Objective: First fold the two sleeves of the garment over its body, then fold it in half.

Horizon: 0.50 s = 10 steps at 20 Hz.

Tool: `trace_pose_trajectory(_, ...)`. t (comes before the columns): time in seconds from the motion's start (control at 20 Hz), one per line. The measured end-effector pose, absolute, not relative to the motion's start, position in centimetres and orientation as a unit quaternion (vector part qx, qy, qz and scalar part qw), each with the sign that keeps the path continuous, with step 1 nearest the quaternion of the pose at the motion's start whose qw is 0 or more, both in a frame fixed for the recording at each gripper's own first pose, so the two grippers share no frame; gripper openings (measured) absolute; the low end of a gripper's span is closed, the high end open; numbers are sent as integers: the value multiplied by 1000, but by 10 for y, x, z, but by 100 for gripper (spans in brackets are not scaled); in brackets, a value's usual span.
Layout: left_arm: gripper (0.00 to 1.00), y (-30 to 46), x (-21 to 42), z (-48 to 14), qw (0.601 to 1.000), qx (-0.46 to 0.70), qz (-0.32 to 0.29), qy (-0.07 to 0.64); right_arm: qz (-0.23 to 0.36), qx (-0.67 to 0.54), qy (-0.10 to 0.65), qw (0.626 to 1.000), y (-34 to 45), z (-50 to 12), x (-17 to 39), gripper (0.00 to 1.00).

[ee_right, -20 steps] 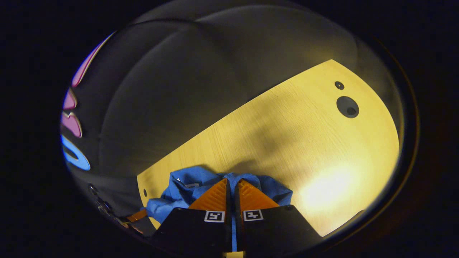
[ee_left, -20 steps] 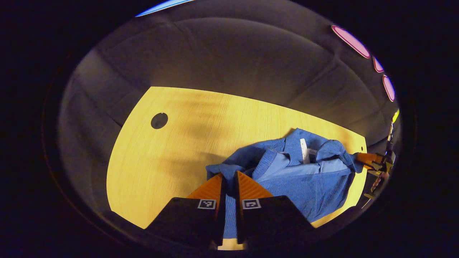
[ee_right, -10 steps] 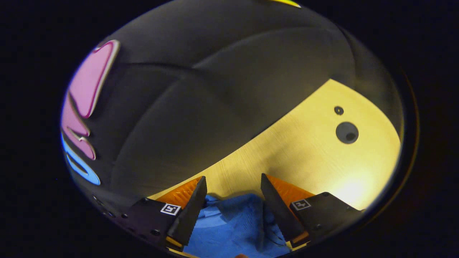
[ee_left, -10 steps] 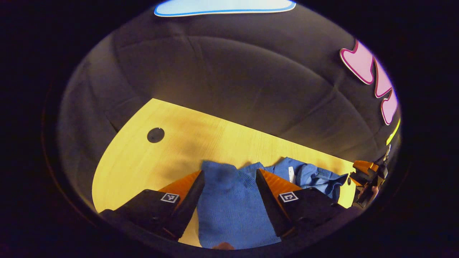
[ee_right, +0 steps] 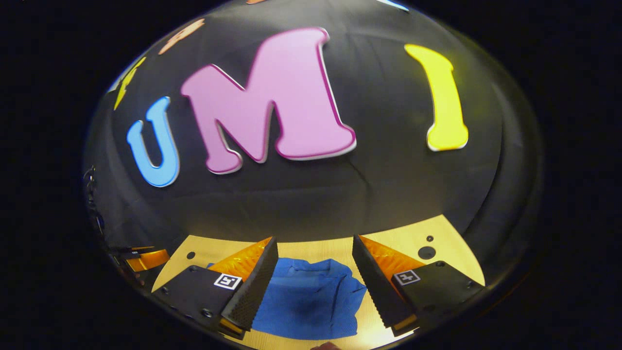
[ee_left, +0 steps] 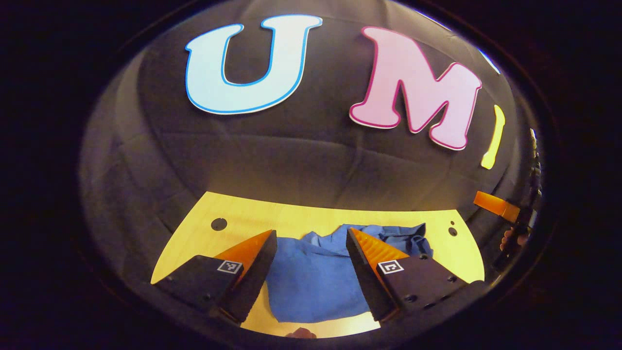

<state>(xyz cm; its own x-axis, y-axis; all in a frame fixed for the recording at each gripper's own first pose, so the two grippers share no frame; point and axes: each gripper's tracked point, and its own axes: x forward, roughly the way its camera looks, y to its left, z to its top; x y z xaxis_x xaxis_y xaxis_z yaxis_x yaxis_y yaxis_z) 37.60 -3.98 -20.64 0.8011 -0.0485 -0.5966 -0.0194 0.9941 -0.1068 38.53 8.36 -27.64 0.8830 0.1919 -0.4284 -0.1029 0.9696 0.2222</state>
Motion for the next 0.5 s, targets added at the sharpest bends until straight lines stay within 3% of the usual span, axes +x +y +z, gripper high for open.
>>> trace_pose_trajectory(0.5, 83, -45, 180, -79, 985, 10, -43, 168, 54, 42, 94, 993, 123, -136, 167, 97)
